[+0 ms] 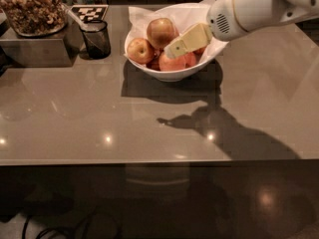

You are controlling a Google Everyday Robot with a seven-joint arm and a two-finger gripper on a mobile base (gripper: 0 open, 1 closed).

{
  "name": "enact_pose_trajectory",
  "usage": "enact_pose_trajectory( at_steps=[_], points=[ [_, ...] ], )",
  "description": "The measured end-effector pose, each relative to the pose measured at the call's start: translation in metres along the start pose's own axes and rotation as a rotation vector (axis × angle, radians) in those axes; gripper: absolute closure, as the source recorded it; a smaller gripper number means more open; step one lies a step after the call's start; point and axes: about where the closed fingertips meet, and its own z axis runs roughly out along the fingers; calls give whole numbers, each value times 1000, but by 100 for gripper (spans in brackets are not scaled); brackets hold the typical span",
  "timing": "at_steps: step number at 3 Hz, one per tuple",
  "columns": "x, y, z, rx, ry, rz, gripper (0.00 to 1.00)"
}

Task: Pick apple from white bowl

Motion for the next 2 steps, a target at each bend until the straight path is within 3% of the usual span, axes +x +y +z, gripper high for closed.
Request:
enact_pose_trajectory(
  at_steps=[1,2],
  points=[
    [-6,1,20,-8,-7,4,0],
    [-6,1,20,-8,-7,4,19]
  ],
)
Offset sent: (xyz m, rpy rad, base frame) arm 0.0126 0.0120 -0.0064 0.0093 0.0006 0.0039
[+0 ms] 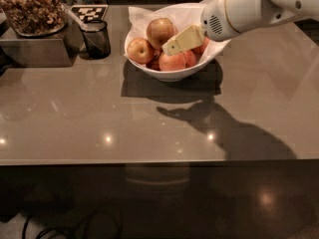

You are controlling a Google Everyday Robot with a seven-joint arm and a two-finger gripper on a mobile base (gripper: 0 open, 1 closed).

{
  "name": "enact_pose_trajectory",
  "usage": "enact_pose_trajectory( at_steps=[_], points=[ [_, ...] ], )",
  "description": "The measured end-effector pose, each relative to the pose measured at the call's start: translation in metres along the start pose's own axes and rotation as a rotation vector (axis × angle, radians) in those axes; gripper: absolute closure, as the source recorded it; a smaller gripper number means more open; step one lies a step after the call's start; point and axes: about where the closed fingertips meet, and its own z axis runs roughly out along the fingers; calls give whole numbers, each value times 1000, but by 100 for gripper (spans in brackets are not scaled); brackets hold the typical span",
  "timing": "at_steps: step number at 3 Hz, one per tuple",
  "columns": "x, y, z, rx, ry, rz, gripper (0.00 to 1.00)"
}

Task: Pick apple from white bowl

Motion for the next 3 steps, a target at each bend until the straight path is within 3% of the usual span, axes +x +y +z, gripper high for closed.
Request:
enact_pose_trajectory(
  at_steps=[2,3],
  points=[
    [0,0,0,0,0,0,25],
    [-9,7,10,-26,-3,-10,18]
  ],
)
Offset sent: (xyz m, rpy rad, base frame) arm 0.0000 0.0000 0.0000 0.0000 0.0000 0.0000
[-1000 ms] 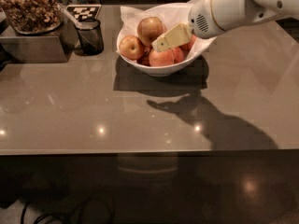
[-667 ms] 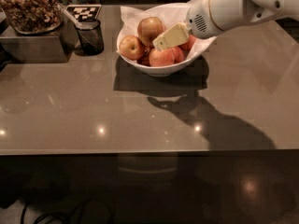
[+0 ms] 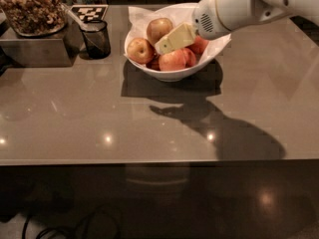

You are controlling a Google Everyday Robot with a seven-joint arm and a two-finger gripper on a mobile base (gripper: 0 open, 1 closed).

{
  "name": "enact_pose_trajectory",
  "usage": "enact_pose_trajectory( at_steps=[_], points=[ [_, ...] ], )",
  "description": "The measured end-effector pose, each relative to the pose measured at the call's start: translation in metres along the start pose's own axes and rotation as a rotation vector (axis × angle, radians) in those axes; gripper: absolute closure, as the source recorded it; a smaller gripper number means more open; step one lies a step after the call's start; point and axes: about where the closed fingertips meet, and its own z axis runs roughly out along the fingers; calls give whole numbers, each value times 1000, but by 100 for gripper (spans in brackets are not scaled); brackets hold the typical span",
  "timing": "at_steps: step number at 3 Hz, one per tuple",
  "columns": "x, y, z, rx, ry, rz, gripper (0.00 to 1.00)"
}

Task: Pick apple from white bowl

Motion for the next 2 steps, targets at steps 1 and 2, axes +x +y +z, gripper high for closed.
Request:
enact_pose_trajectory(
  at_steps=[1,2],
  points=[
    [-11,1,7,-5,-17,1,18],
    [-20,0,14,-4,-32,5,18]
  ],
)
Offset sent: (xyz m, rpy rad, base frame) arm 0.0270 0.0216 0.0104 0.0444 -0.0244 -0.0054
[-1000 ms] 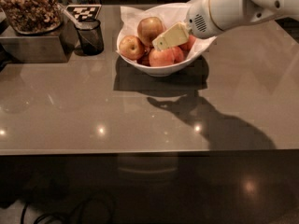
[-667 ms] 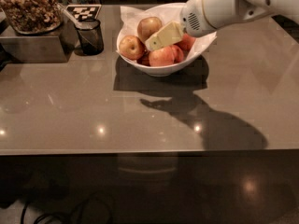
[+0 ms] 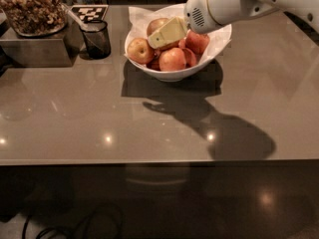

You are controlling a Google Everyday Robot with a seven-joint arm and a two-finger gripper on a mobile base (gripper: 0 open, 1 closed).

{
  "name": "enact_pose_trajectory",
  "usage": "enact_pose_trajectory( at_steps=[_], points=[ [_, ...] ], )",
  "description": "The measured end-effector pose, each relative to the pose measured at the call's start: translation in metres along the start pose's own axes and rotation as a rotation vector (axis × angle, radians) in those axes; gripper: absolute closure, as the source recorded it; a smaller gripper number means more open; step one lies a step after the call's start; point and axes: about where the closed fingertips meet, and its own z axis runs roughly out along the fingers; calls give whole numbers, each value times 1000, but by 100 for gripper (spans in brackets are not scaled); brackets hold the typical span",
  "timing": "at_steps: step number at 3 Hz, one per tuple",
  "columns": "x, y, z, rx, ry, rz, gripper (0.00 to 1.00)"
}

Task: Pick apple from white bowl

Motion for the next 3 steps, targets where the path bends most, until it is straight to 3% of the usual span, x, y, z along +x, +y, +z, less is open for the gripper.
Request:
enact_pose_trajectory(
  at_steps=[1,2,3],
  points=[
    [-6,-4,37,-5,7,33,16],
    [-3,-4,44,-4,17,38,19],
    [3,-5,52,0,38,42,30]
  ],
)
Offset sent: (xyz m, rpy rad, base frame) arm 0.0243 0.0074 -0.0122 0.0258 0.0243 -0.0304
